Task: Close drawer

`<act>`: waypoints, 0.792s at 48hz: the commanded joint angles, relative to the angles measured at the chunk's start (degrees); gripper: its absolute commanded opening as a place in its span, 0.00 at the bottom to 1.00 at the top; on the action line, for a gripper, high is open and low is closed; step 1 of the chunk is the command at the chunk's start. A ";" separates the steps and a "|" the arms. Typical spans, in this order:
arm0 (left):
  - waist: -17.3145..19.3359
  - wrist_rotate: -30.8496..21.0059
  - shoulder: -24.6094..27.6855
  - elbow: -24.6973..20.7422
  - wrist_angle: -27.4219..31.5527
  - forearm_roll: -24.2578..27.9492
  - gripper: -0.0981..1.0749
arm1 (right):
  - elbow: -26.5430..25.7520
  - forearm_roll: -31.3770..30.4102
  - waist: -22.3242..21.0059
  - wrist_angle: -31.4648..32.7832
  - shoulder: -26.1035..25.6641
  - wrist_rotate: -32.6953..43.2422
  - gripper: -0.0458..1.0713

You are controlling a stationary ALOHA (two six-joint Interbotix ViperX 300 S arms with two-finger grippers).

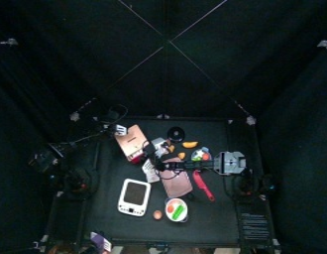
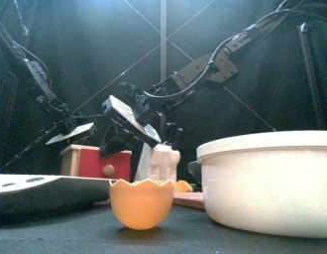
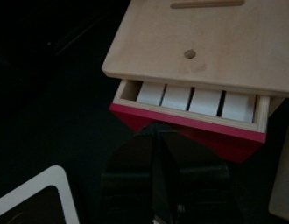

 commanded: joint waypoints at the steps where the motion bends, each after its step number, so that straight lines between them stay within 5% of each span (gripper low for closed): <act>1: -0.88 0.26 -0.18 -0.18 -0.26 0.18 0.56 | -2.46 -0.09 -1.05 0.26 -0.62 0.18 0.39; 38: -1.93 0.18 -0.79 0.09 -0.26 0.00 0.56 | -8.26 -0.09 -2.72 -0.09 2.64 0.18 0.39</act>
